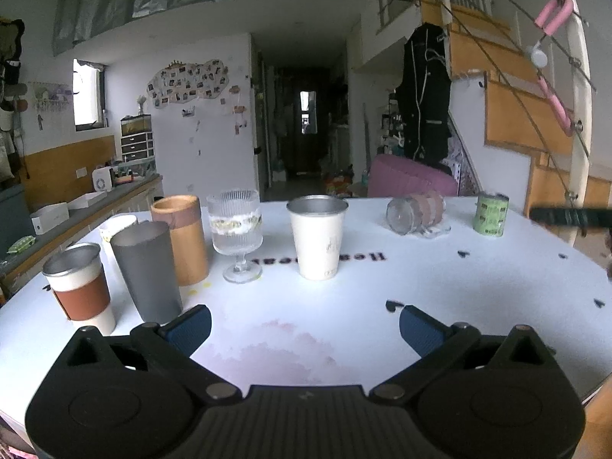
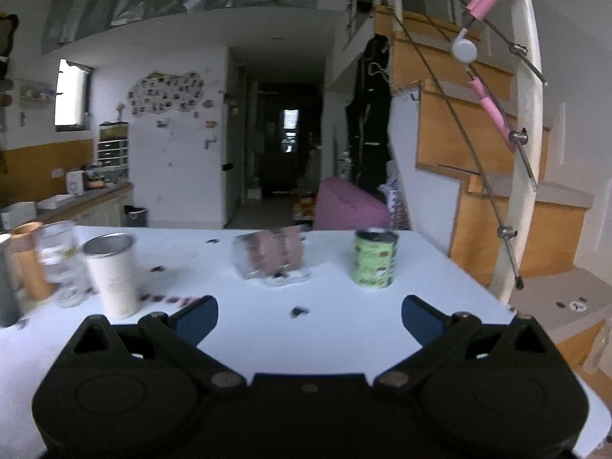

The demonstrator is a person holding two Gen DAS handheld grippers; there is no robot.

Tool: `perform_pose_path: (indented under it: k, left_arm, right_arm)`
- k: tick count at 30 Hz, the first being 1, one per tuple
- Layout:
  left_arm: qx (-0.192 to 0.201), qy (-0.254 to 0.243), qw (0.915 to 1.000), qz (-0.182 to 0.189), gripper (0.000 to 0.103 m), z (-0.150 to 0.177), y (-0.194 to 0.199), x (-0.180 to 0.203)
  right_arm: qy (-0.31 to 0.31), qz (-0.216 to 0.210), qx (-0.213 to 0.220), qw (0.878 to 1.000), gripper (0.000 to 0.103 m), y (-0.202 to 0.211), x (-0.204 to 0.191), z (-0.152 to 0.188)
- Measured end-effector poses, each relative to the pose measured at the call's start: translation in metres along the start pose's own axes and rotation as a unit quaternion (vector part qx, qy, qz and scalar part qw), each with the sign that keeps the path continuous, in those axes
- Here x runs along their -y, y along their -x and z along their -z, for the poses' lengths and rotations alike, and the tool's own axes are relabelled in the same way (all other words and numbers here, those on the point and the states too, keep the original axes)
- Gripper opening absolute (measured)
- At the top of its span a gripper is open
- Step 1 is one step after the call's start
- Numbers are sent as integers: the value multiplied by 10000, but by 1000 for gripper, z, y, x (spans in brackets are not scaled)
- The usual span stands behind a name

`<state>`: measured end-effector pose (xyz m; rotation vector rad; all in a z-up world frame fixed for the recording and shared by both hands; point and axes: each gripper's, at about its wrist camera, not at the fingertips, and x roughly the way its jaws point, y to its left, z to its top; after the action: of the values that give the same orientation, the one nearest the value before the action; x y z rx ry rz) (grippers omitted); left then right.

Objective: Flip cup upright
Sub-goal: 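Move the right gripper to the green tin can and close on it, then lift the green can with the right gripper toward the left gripper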

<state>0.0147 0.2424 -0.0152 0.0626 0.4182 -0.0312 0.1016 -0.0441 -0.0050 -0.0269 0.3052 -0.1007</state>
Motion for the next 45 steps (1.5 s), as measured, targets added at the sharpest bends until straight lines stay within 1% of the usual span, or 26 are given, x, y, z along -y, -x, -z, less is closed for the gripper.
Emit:
perform_pose_path:
  k: [6, 11, 17, 21, 26, 30, 31, 32, 33, 34, 35, 36, 38, 41, 43, 45]
  left_arm:
    - [-130, -54, 9999, -23, 103, 11, -17, 1]
    - [-214, -46, 9998, 13, 103, 15, -30, 2]
    - [-207, 19, 9998, -80, 103, 11, -38, -2]
    - [-318, 86, 9992, -212, 103, 10, -45, -7]
    - [-409, 228, 9980, -416, 103, 10, -48, -17]
    - [-459, 327, 9970, -529, 103, 9, -51, -23]
    - [-463, 337, 9969, -538, 103, 9, -51, -24]
    - [-468, 344, 9969, -538, 103, 9, -51, -24]
    - [-479, 357, 9968, -528, 103, 9, -52, -24]
    - [-494, 367, 9968, -513, 103, 9, -52, -24]
    - [-505, 375, 9968, -497, 103, 9, -53, -24]
    - [-511, 386, 9968, -482, 103, 9, -53, -24]
    - [-515, 394, 9969, -451, 103, 10, -52, -23]
    - [-510, 408, 9971, -384, 103, 10, -53, -24]
    - [-524, 416, 9971, -350, 103, 10, -52, -24]
    - [-541, 421, 9972, -313, 103, 11, -52, -23]
  right_arm:
    - [-28, 334, -91, 9994, 103, -67, 22, -24]
    - [-1, 651, -398, 9971, 103, -130, 37, -42]
    - [-233, 943, -719, 9927, 103, -201, 57, -60]
    - [-479, 1029, -943, 9891, 103, -247, 65, -59]
    - [-789, 1287, -1227, 9809, 103, -287, 70, -49]
    - [-973, 1299, -1238, 9789, 102, -305, 73, -42]
    - [-969, 1315, -1187, 9794, 100, -307, 73, -42]
    - [-953, 1303, -1103, 9807, 95, -308, 74, -41]
    - [-917, 1259, -1060, 9821, 92, -309, 73, -39]
    - [-876, 1216, -1097, 9826, 87, -311, 72, -39]
    - [-855, 1180, -1137, 9828, 79, -312, 72, -39]
    - [-847, 1146, -1170, 9829, 74, -312, 70, -39]
    - [-826, 1183, -1214, 9821, 74, -309, 68, -40]
    - [-803, 1083, -1306, 9822, 74, -301, 64, -40]
    - [-739, 984, -1364, 9830, 74, -289, 57, -38]
    - [-645, 813, -1334, 9856, 74, -271, 49, -35]
